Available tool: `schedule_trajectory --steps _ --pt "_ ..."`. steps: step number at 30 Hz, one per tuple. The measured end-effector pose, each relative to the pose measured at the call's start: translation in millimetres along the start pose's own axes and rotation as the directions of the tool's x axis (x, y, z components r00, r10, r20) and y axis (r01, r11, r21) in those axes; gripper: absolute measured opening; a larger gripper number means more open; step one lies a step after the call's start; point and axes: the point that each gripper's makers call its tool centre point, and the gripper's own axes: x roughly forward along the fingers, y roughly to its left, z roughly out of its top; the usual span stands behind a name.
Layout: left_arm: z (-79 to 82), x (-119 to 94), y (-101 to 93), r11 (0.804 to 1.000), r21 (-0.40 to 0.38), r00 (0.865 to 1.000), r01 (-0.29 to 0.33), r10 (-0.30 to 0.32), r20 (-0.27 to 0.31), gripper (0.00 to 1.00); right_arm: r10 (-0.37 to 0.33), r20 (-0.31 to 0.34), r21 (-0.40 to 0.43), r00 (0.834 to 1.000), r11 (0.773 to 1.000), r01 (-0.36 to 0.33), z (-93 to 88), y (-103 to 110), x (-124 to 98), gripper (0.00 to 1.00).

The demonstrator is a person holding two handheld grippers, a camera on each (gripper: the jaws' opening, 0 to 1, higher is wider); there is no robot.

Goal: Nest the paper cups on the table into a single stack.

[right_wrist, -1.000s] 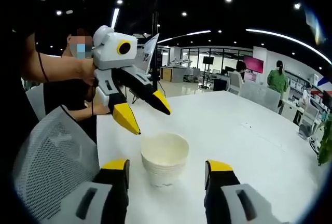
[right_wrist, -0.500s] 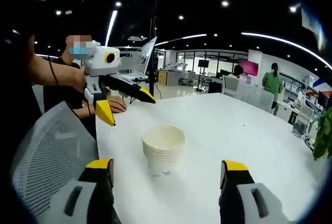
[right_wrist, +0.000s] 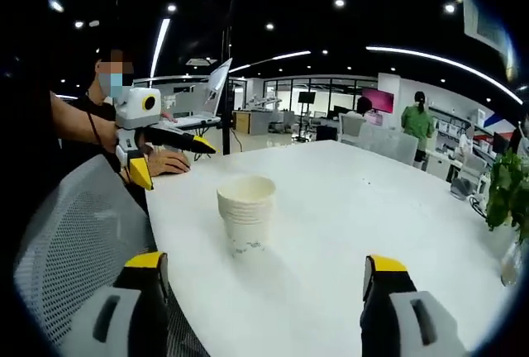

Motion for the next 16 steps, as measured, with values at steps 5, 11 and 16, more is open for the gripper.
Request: schedule_trajectory --steps 5,11,16 --pt "0.7 1.5 -8.0 1.000 0.003 1.000 0.010 -0.010 0.002 0.99 -0.011 -0.007 0.004 1.000 1.000 0.011 -5.3 -2.3 -3.6 1.00" --pt "0.7 1.8 -7.5 1.000 0.004 1.000 0.004 -0.004 0.006 0.99 -0.017 0.003 0.013 1.000 1.000 0.017 -4.6 -3.9 -4.9 1.00" --pt "1.6 1.8 -6.7 1.000 -0.004 1.000 -0.006 0.006 0.018 0.99 -0.015 0.003 0.016 1.000 1.000 0.015 -4.1 -3.2 -4.8 1.00"
